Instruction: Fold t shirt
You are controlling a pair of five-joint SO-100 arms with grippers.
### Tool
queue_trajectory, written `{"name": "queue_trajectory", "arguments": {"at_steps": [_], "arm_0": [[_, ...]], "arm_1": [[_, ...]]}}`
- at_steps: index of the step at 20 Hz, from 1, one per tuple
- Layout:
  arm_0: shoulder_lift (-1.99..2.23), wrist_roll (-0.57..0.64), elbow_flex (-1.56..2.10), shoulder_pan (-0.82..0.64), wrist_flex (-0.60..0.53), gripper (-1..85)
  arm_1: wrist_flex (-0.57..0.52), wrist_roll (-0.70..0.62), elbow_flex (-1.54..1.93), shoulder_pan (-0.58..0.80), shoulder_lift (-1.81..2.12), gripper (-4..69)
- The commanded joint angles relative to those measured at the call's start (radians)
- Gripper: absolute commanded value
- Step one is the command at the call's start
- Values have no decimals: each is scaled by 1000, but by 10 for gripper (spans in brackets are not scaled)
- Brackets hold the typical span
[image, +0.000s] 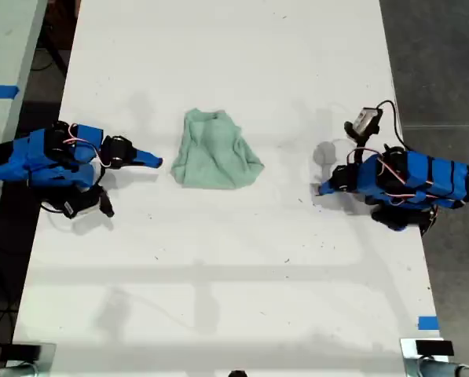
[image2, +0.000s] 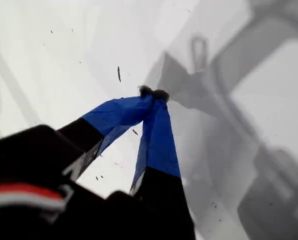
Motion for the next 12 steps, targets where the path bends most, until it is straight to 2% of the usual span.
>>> {"name": "queue_trajectory", "arguments": {"at_steps": [1, 7, 12], "arm_0": [[6, 48, -18, -18, 5, -2], [2, 91, -17, -129, 35, -2], [3, 67, -20, -100, 32, -2]], "arm_1": [[9, -2, 14, 8, 12, -19], [-31, 112, 41, -52, 12, -19], [-31, 91, 41, -51, 11, -19]]}}
